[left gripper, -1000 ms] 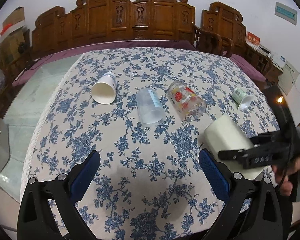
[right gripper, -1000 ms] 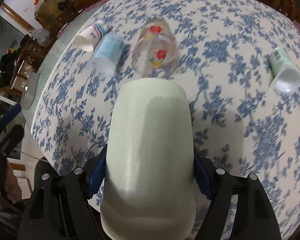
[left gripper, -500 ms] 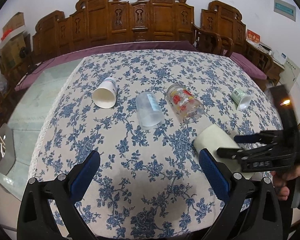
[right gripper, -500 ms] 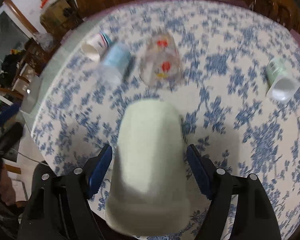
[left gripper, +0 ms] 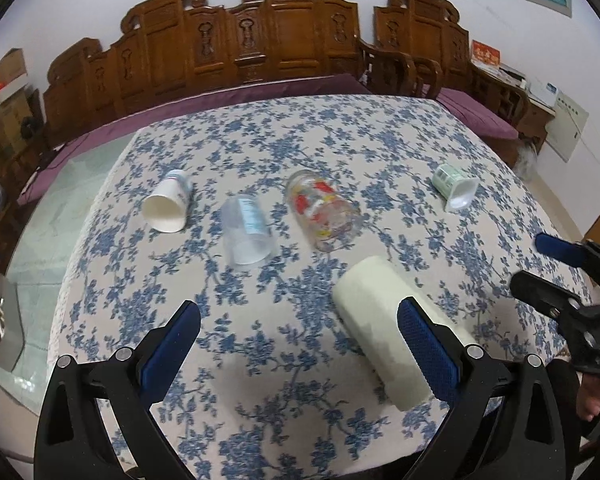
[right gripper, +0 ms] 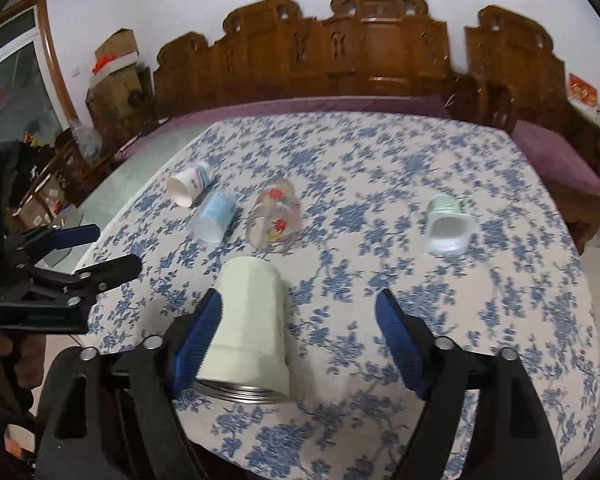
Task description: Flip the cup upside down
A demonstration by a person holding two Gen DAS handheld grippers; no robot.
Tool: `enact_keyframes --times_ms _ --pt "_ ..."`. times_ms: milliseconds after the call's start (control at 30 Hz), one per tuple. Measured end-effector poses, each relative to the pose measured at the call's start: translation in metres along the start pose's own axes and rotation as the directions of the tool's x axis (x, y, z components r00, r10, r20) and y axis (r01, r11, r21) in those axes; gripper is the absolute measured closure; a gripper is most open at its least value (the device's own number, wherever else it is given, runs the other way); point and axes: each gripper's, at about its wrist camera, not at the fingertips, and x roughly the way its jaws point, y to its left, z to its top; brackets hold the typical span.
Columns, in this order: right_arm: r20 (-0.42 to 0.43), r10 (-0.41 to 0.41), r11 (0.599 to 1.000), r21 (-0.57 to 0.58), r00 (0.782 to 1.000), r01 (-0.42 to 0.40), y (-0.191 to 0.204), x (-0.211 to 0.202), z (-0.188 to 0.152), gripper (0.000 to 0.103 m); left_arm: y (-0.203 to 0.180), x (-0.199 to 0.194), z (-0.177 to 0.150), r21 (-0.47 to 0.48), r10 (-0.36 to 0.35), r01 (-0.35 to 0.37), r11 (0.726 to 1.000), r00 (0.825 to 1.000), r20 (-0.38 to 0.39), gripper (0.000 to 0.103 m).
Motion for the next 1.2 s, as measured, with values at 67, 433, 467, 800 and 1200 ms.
enact_keyframes --times_ms 67,433,467,800,1200 --pt "0.023 -0.014 1.000 0.003 1.000 0.014 -0.006 -0.007 -0.005 0.007 -0.008 0.004 0.002 0.012 -0.010 0.010 1.000 1.000 -0.013 0.008" --pt "0.032 -0.047 0.998 0.046 0.998 0.045 -0.035 -0.013 -0.020 0.004 -0.037 0.038 0.022 -0.014 -0.051 0.050 0.999 0.991 -0.122 0.016" --pt "0.034 -0.046 0.998 0.047 0.998 0.045 -0.035 -0.013 -0.021 0.004 -0.039 0.043 0.022 -0.022 -0.058 0.055 0.998 0.989 -0.139 0.016" --pt "0.022 -0.027 0.994 0.105 0.999 0.024 -0.052 -0.015 -0.019 0.004 -0.050 0.093 0.027 -0.086 -0.086 0.062 0.994 0.944 -0.317 0.016" --pt "0.013 -0.004 0.995 0.099 1.000 0.002 -0.047 -0.014 -0.021 0.004 -0.039 0.126 0.020 -0.237 -0.212 0.112 0.965 0.867 -0.450 0.016"
